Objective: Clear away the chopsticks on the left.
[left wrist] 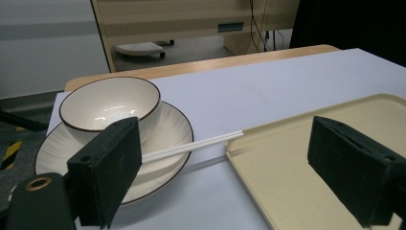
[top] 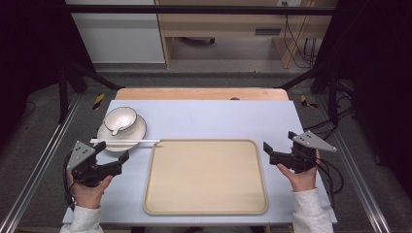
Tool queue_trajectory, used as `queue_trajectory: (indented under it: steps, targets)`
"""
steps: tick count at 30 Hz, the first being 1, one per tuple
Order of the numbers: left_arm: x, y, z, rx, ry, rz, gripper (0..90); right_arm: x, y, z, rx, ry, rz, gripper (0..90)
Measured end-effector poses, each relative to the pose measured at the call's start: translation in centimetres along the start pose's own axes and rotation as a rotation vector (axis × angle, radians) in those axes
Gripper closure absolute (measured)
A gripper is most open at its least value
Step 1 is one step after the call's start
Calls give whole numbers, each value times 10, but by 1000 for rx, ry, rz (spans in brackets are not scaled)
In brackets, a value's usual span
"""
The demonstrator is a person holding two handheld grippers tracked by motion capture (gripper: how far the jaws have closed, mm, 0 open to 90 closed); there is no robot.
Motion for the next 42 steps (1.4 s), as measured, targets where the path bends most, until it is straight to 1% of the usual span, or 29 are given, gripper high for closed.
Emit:
queue_trajectory:
  steps: [6, 9, 11, 12, 13, 14, 15, 16, 17, 18, 23, 24, 25, 26, 27, 28, 29, 32, 33, 34, 35, 36, 38, 39, 40, 41, 42]
  targets:
    - [-3, 3, 2, -2, 7, 13, 116, 0, 0, 1, 2, -2, -1, 47]
    - [-6, 8, 6, -4, 25, 32, 116, 1, 1, 3, 4, -2, -2, 48]
    - [-6, 10, 7, -6, 27, 37, 117, 1, 1, 4, 8, -1, -2, 49]
    - [-8, 12, 10, -10, 33, 51, 117, 1, 3, 6, 12, -9, -1, 49]
    - [-8, 12, 10, -10, 33, 51, 117, 1, 3, 6, 12, -9, -1, 49]
    - [-8, 16, 14, -11, 34, 59, 117, 1, 4, 8, 15, -11, 4, 48]
    - [-8, 16, 14, -11, 34, 59, 118, 1, 6, 9, 17, -13, 6, 48]
    - [-8, 18, 17, -10, 39, 63, 118, 1, 7, 10, 19, -12, 8, 48]
    - [-8, 18, 17, -10, 39, 63, 118, 1, 7, 10, 22, -19, 9, 48]
    - [-7, 21, 21, -9, 42, 68, 117, 1, 9, 11, 24, -21, 10, 48]
    - [-5, 26, 26, -15, 53, 78, 120, 1, 14, 15, 34, -27, 19, 49]
    - [-3, 29, 30, -16, 70, 87, 121, 0, 16, 17, 39, -34, 27, 49]
    - [-3, 29, 30, -16, 70, 87, 122, 0, 16, 17, 39, -34, 27, 49]
    - [-2, 31, 33, -15, 88, 98, 122, 0, 17, 18, 40, -35, 31, 49]
    - [-2, 31, 33, -15, 88, 98, 123, 0, 17, 18, 40, -35, 31, 49]
    - [-1, 33, 37, -11, 107, 114, 124, 0, 18, 19, 42, -37, 33, 50]
    - [-1, 33, 37, -11, 107, 114, 125, 0, 18, 19, 42, -37, 33, 50]
    - [0, 36, 43, -7, 133, 124, 131, 0, 18, 18, 38, -35, 34, 52]
    - [0, 36, 45, -4, 137, 128, 133, 0, 19, 18, 37, -37, 38, 52]
    - [0, 40, 50, -5, 128, 130, 139, -2, 19, 18, 38, -39, 45, 52]
    - [0, 40, 50, -5, 128, 130, 145, -2, 19, 18, 38, -39, 45, 52]
    - [-1, 43, 52, -2, 121, 134, 145, -2, 20, 19, 37, -39, 46, 53]
    - [-6, 47, 55, 10, 122, 152, 155, -3, 20, 19, 39, -40, 50, 53]
    - [-13, 52, 60, 25, 132, 185, 156, -3, 20, 19, 39, -40, 51, 53]
    - [-16, 55, 62, 34, 132, 190, 158, -2, 20, 19, 39, -42, 49, 53]
    - [-16, 55, 62, 34, 132, 190, 167, -2, 20, 19, 39, -42, 49, 53]
    - [-22, 59, 66, 33, 126, 207, 170, -2, 19, 18, 39, -40, 50, 53]
Point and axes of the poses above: each handheld gripper's, and its own axes: y roughly forward along the jaws, x roughly out of its top, z roughly to its left, the point moved 9 cm from there along y, roughly forward along the jaws, and after that the axes turned 11 degrees about x, right-handed, at the moved point
